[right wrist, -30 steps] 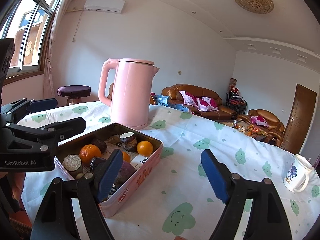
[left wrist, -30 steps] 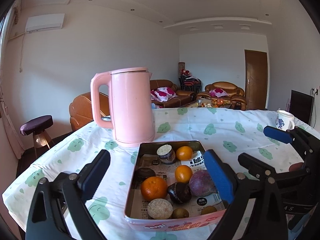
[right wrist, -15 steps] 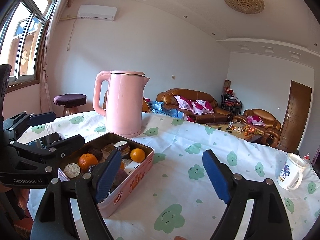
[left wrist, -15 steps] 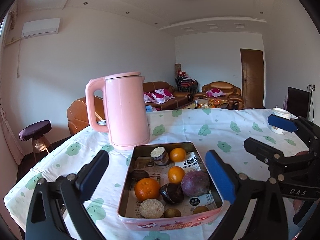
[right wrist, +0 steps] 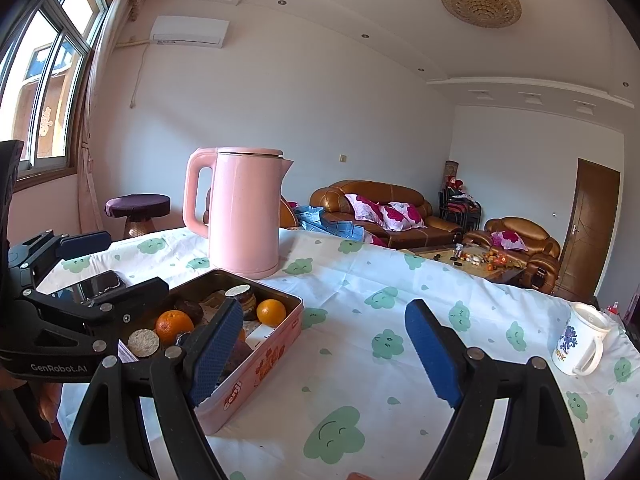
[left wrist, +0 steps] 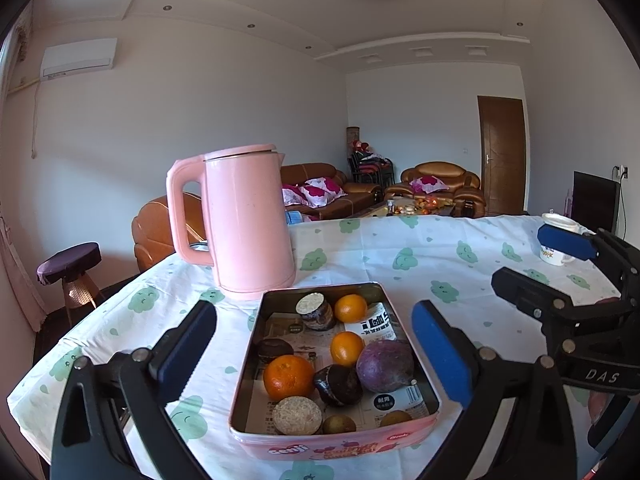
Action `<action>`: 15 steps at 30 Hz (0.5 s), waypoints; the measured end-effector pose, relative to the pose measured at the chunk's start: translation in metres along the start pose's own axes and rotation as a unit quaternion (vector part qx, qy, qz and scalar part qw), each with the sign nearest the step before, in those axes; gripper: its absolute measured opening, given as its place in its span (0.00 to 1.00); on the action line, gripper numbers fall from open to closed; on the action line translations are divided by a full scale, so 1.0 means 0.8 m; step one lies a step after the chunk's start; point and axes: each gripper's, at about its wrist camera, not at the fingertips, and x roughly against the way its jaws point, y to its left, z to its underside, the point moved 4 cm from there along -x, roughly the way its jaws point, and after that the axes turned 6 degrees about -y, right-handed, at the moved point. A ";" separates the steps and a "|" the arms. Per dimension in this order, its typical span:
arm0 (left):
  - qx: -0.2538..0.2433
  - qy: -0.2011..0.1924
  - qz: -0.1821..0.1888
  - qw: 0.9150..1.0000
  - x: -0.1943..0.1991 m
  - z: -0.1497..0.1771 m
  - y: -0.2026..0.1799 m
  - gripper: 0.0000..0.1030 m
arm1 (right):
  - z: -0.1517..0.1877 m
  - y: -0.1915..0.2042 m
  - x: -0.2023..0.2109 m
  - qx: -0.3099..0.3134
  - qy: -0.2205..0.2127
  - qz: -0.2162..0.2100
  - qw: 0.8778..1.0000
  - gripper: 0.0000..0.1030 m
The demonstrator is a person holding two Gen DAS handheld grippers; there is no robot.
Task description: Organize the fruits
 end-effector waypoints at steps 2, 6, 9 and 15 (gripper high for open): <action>0.000 0.000 0.000 1.000 0.000 0.000 0.000 0.98 | 0.001 0.000 0.000 0.001 0.000 0.000 1.000 0.82; -0.001 0.000 -0.001 1.000 -0.001 0.000 -0.001 0.99 | 0.001 0.000 0.001 0.000 -0.001 0.001 1.000 0.82; -0.003 -0.001 -0.002 1.000 0.000 0.001 -0.002 1.00 | 0.000 -0.002 0.004 0.000 -0.004 0.003 1.000 0.82; -0.011 -0.001 0.010 1.000 0.002 0.000 -0.009 1.00 | -0.002 -0.009 0.008 -0.002 -0.010 0.009 1.000 0.82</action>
